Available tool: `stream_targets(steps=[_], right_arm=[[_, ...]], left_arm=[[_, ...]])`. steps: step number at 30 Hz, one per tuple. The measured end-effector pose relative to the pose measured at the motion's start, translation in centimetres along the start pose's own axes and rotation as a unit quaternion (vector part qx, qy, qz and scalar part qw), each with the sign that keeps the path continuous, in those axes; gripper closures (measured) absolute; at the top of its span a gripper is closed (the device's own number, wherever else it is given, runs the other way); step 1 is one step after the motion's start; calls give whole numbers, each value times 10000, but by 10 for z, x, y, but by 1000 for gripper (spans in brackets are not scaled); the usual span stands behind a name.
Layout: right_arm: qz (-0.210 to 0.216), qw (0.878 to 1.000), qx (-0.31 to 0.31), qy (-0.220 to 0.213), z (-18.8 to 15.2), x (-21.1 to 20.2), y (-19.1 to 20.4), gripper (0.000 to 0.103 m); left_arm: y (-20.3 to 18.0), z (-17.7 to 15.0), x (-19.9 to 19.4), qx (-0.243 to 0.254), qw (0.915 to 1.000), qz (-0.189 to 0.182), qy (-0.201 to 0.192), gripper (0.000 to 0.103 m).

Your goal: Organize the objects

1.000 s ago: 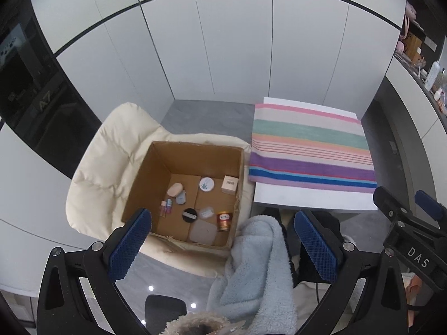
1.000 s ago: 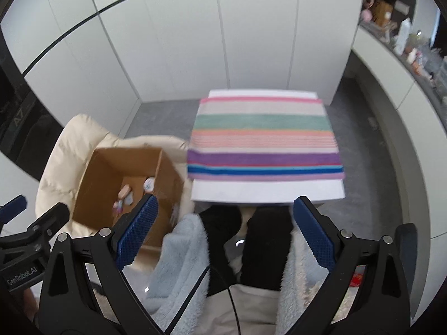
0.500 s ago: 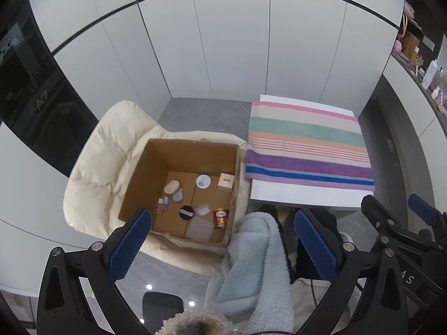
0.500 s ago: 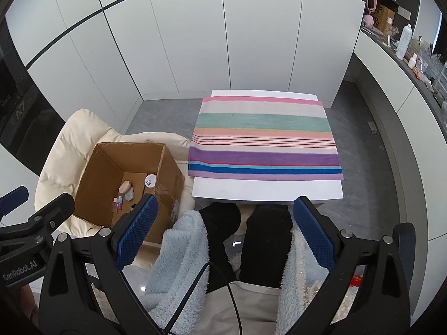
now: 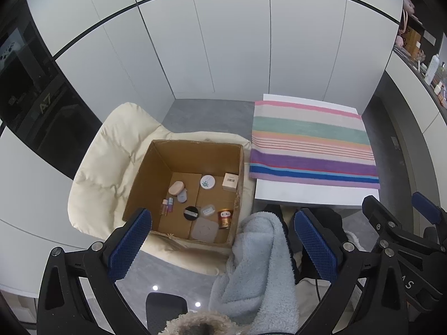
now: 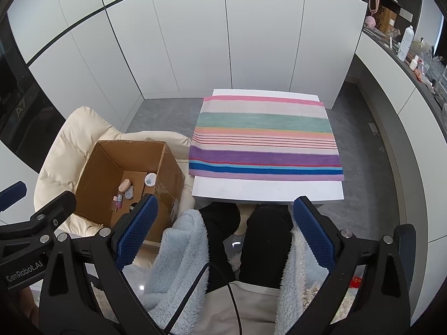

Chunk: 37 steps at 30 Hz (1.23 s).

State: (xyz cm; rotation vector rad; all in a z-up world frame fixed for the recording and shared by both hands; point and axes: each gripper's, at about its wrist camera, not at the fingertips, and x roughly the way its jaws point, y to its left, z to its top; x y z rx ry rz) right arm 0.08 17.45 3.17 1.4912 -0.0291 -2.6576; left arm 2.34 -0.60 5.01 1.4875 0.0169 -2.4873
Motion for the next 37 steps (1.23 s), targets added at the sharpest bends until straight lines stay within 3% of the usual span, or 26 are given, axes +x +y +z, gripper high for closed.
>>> stream_targets(steps=[37], right_arm=[[-50, 10000, -28, 76, -10, 7, -8, 4]], left_arm=[[-2, 1, 9, 76, 9999, -90, 87, 0]])
